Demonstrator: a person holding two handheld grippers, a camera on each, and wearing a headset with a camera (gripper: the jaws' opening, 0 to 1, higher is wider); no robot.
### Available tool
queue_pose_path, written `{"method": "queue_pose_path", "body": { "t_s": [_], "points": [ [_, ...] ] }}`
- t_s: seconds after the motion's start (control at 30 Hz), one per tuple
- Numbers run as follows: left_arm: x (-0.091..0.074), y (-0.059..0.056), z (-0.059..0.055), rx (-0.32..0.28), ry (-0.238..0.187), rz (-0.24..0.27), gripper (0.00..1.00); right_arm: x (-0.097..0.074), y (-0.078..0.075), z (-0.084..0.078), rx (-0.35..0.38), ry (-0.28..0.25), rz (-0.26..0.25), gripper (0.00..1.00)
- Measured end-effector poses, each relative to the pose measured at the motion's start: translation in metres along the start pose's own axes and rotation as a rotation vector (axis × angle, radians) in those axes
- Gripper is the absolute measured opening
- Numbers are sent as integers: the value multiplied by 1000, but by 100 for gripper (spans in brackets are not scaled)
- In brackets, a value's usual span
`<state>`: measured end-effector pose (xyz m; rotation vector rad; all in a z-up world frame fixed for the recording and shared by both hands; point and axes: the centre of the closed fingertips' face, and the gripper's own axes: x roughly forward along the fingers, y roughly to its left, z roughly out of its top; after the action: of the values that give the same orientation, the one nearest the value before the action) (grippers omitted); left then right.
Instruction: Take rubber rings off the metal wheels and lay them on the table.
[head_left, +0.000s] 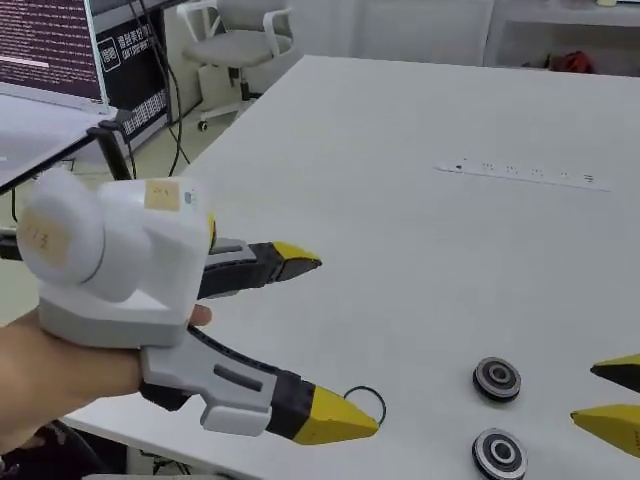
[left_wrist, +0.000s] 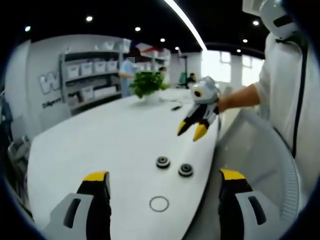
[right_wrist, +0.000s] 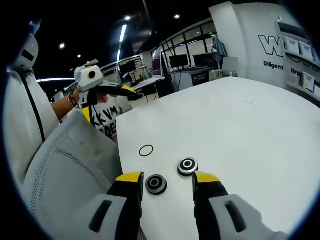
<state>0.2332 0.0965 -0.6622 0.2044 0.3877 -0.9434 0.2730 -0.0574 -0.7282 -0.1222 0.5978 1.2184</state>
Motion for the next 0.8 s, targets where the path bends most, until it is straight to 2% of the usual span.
{"method": "queue_pose_path", "body": {
  "t_s": [0.23, 0.57, 0.8],
  "points": [
    [12, -5, 14, 20, -1, -7, 88, -4, -4, -15, 9, -6, 6, 36],
    [38, -21, 26, 52, 1, -40, 85, -12, -10, -33, 28, -22, 13, 35],
    [59, -32, 26, 69, 14, -68, 84, -16, -9, -43, 13, -30, 14, 34]
  ]
}}
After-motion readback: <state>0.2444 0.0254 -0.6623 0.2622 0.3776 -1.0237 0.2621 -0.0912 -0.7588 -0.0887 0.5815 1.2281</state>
